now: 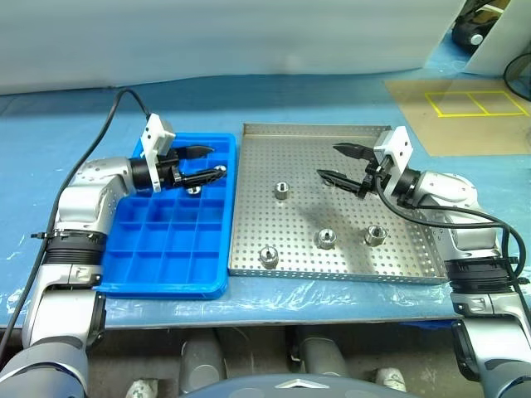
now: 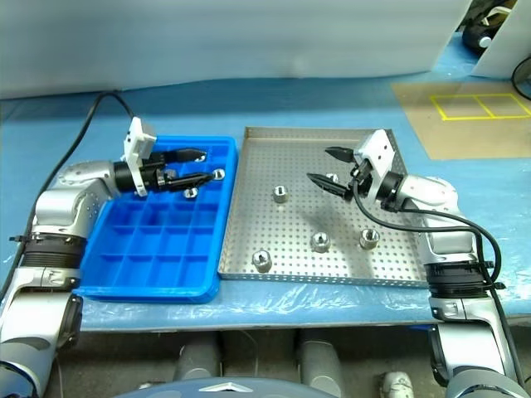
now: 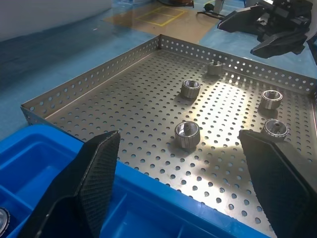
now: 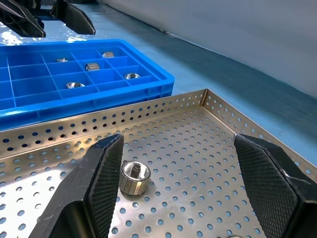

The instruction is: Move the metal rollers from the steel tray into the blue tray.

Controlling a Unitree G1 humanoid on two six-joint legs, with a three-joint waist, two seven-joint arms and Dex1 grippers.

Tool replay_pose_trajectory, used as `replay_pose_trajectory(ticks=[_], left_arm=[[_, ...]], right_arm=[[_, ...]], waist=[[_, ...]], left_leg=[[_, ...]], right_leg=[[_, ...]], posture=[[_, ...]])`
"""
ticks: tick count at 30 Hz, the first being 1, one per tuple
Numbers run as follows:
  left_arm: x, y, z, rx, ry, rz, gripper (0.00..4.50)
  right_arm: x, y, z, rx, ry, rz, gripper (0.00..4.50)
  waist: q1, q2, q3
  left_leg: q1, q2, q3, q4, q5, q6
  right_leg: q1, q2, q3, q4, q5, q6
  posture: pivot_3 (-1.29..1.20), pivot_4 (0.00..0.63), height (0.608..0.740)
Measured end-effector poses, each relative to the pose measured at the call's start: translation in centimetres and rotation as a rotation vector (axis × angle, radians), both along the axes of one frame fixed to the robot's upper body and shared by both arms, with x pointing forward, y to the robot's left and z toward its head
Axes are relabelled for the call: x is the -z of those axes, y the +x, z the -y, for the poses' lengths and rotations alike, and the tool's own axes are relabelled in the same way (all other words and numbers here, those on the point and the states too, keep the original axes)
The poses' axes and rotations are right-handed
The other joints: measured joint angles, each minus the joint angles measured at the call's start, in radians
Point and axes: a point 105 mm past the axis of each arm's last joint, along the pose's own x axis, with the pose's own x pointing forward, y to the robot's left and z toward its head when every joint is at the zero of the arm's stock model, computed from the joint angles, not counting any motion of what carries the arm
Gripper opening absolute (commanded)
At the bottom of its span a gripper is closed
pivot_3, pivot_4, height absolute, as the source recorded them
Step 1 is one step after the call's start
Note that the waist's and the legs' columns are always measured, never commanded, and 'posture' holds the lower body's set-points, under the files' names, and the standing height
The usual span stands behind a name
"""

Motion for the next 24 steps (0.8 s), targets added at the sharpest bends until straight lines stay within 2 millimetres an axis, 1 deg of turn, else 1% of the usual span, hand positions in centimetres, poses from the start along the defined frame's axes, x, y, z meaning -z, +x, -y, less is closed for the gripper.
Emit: replay_pose_trajectory(ticks=[10, 16, 19, 24], left_arm=[[-0.4, 0.0, 0.3, 0.013, 0.004, 0.006, 4.08], [-0.7, 0.3, 1.0, 0.052, 0.017, 0.001, 4.08], [-1.4, 0.9, 2.0, 0.097, 0.027, 0.008, 4.08], [-2.5, 2.5, 4.8, 0.189, 0.066, 0.034, 4.08]], right_arm=[[0.0, 0.1, 0.1, 0.010, 0.002, 0.002, 3.64], [-0.2, -0.2, 0.1, 0.014, -0.010, 0.012, 3.64], [-0.3, -0.3, 0.1, 0.018, -0.015, 0.024, 3.64], [-0.2, -0.7, 0.6, 0.052, -0.009, 0.034, 3.64]], waist=[[0.000, 0.000, 0.000], [-0.001, 0.000, 0.000], [0.002, 0.000, 0.000], [-0.001, 0.000, 0.000]], left_leg=[[0.000, 0.000, 0.000, 0.000, 0.000, 0.000], [0.000, 0.000, 0.000, 0.000, 0.000, 0.000], [0.000, -0.001, 0.000, 0.000, 0.000, 0.000], [0.000, -0.003, 0.000, 0.001, 0.000, 0.000]], right_leg=[[0.000, 0.000, 0.000, 0.000, 0.000, 0.000], [0.000, 0.000, 0.000, 0.000, 0.000, 0.000], [0.000, 0.000, 0.000, 0.000, 0.000, 0.000], [0.001, 0.000, 0.003, -0.001, 0.001, 0.001]], posture=[[-0.12, 0.150, 0.740], [-0.16, 0.150, 0.740], [-0.19, 0.150, 0.740], [-0.25, 0.150, 0.740]])
